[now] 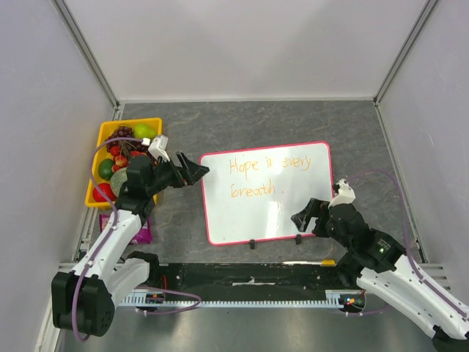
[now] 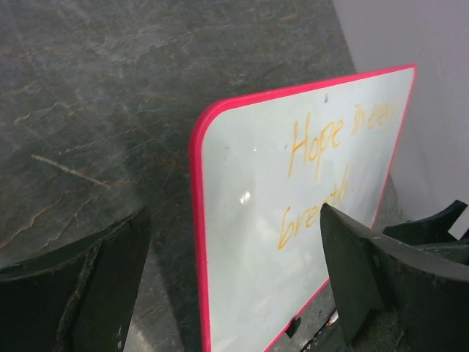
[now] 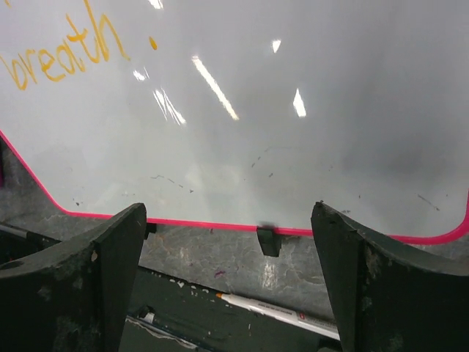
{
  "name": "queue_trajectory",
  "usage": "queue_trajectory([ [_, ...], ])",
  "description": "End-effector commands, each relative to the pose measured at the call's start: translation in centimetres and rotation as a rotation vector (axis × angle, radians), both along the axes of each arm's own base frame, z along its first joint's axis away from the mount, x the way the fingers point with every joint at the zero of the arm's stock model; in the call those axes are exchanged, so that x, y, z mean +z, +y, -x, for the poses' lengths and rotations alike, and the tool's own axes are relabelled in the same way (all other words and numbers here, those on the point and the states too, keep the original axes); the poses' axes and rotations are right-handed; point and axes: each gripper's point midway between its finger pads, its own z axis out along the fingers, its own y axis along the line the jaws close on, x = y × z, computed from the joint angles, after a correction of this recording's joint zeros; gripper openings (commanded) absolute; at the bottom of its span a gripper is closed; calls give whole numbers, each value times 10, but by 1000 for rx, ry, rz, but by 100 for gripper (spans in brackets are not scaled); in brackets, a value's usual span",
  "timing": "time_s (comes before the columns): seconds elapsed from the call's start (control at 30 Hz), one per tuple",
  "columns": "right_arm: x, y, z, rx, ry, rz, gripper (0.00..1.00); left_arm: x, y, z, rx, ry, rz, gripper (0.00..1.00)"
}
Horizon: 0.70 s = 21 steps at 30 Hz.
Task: Write a sentence on the whiteboard
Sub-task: Reset both arms
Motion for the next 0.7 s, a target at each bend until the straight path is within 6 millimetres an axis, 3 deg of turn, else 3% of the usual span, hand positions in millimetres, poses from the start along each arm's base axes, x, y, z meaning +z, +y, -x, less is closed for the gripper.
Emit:
queue_trajectory([
  [0.0, 37, 5, -28, -10, -150, 23, 98, -10, 17, -8, 85, 56, -101, 100],
  [0.13, 47, 9, -43, 0, -193, 75, 98, -19, 36, -12, 186, 97, -175, 100],
  [0.3, 73, -6, -66, -61, -273, 223, 98, -20, 62, -13, 322, 95, -249, 100],
  [0.5, 114, -32, -87, -194, -415, 325, 98, -24, 73, -7, 369, 76, -266, 100],
  [0.67, 120, -38, -99, -216, -484, 400, 98, -20, 77, -5, 391, -3, -262, 99],
])
